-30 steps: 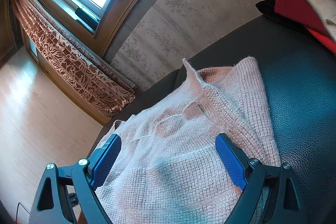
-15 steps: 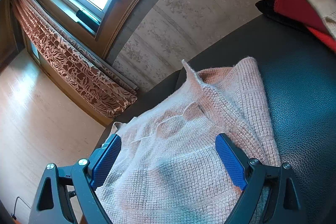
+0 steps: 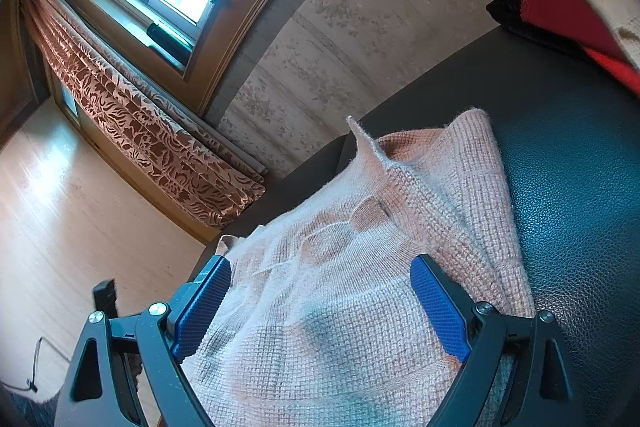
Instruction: Fold clothes
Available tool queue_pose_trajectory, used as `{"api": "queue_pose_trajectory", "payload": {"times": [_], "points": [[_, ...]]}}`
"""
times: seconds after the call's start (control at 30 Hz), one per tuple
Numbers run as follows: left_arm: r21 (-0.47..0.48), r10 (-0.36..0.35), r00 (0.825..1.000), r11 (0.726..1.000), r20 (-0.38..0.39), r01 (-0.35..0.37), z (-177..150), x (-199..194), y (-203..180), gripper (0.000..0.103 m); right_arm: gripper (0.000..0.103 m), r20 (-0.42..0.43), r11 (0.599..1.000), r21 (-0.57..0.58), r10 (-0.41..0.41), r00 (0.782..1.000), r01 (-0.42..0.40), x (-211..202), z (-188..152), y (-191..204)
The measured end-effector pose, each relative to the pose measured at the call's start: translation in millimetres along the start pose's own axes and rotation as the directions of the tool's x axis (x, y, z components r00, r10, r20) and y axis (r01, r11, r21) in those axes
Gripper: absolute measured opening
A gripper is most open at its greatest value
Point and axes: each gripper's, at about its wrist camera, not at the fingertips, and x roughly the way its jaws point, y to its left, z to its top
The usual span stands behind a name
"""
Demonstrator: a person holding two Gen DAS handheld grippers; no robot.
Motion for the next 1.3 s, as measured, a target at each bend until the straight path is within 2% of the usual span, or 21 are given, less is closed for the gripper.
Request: {"api": "queue_pose_trajectory", "payload": {"times": [0.1, 0.13, 0.17, 0.27, 0.33, 0.37, 0.47, 0.5, 0.53, 0.57, 0.63, 0.67, 0.77, 0.8, 0.9, 1.0, 1.03, 1.1, 1.13, 1.2, 1.3], "points": [[0.015, -0.024, 1.000, 1.000, 0.005, 0.023, 11.5, 7.1, 1.6, 0.035, 0.093, 0.001, 1.000, 0.002, 0.004, 1.000, -0.004, 0.1, 0.6, -0.3], [0.004, -0.040, 0.999, 0.999, 0.008, 0.040, 14.2, 8.4, 3.8, 0.018, 0.093, 0.001, 1.000, 0.002, 0.005, 1.000, -0.005, 0.3, 0.9, -0.2], [-0.034, -0.059, 0.998, 0.998, 0.015, 0.059, 16.7, 10.5, 9.2, 0.006, 0.093, 0.000, 1.000, 0.002, 0.006, 1.000, -0.006, 0.5, 1.1, -0.2], [-0.210, -0.092, 0.994, 0.972, 0.063, 0.103, 14.7, 11.3, 37.7, 0.005, 0.094, 0.000, 1.000, 0.001, 0.009, 1.000, -0.009, 0.8, 1.8, -0.3], [-0.390, -0.147, 0.984, 0.904, 0.100, 0.175, 1.6, 16.7, 66.7, 0.004, 0.094, 0.000, 1.000, 0.001, 0.012, 1.000, -0.012, 0.7, 2.6, -0.8], [-0.484, -0.196, 0.975, 0.846, 0.110, 0.224, -9.5, 24.6, 80.6, 0.004, 0.094, 0.000, 1.000, 0.002, 0.014, 1.000, -0.014, 0.6, 2.9, -1.0], [-0.691, -0.362, 0.918, 0.622, 0.163, 0.368, -42.1, 51.9, 110.1, 0.008, 0.094, 0.002, 1.000, 0.005, 0.022, 1.000, -0.022, 0.2, 3.1, -1.9], [-0.712, -0.378, 0.905, 0.581, 0.195, 0.396, -45.9, 51.1, 114.5, 0.010, 0.094, 0.003, 1.000, 0.005, 0.024, 1.000, -0.024, 0.0, 3.1, -2.1], [-0.716, -0.376, 0.903, 0.571, 0.209, 0.403, -46.3, 47.4, 115.8, 0.014, 0.094, 0.003, 1.000, 0.006, 0.026, 1.000, -0.026, -0.1, 3.0, -2.3], [-0.695, -0.342, 0.919, 0.612, 0.198, 0.378, -42.1, 40.2, 112.4, 0.016, 0.094, 0.003, 1.000, 0.006, 0.027, 1.000, -0.027, -0.1, 3.0, -2.4], [-0.580, -0.235, 0.959, 0.765, 0.157, 0.282, -25.7, 20.7, 94.1, 0.017, 0.095, 0.003, 1.000, 0.005, 0.028, 1.000, -0.028, -0.2, 2.8, -2.8], [-0.489, -0.211, 0.966, 0.833, 0.150, 0.258, -15.5, 10.8, 79.8, 0.017, 0.095, 0.003, 1.000, 0.005, 0.028, 1.000, -0.028, -0.2, 2.7, -2.9], [-0.287, -0.227, 0.965, 0.923, 0.133, 0.257, 6.7, -4.3, 45.8, 0.018, 0.095, 0.004, 1.000, 0.005, 0.030, 1.000, -0.030, -0.4, 2.2, -3.0], [-0.246, -0.244, 0.961, 0.931, 0.129, 0.270, 13.3, -6.3, 36.8, 0.018, 0.095, 0.005, 1.000, 0.005, 0.031, 1.000, -0.031, -0.4, 1.9, -3.0], [-0.220, -0.314, 0.940, 0.916, 0.130, 0.336, 33.1, -2.1, 20.4, 0.020, 0.095, 0.007, 0.999, 0.006, 0.033, 0.999, -0.033, -0.9, 1.6, -3.1], [-0.205, -0.294, 0.951, 0.929, 0.093, 0.307, 51.2, 15.7, 2.8, 0.020, 0.095, 0.009, 0.999, 0.009, 0.039, 0.999, -0.039, -2.3, 1.8, -4.0], [-0.192, -0.265, 0.962, 0.943, 0.069, 0.273, 56.5, 24.1, -3.0, 0.022, 0.095, 0.010, 0.999, 0.010, 0.041, 0.999, -0.041, -2.7, 1.7, -4.4], [-0.146, -0.071, 0.997, 0.987, -0.039, 0.065, 64.5, 49.6, -11.5, 0.024, 0.095, 0.012, 0.999, 0.012, 0.045, 0.999, -0.045, -3.6, 1.7, -4.8], [-0.145, 0.009, 0.997, 0.989, -0.073, -0.020, 64.2, 60.2, -8.1, 0.022, 0.095, 0.013, 0.999, 0.013, 0.048, 0.999, -0.048, -4.2, 1.6, -5.0], [-0.288, 0.022, 0.998, 0.957, -0.061, -0.038, 66.4, 67.9, 17.9, 0.022, 0.096, 0.014, 0.999, 0.015, 0.051, 0.999, -0.052, -5.4, 1.4, -4.8], [-0.572, -0.009, 0.999, 0.820, 0.033, 0.026, 55.4, 53.3, 61.3, 0.022, 0.096, 0.016, 0.998, 0.016, 0.055, 0.998, -0.055, -5.9, 1.2, -4.5]]}}
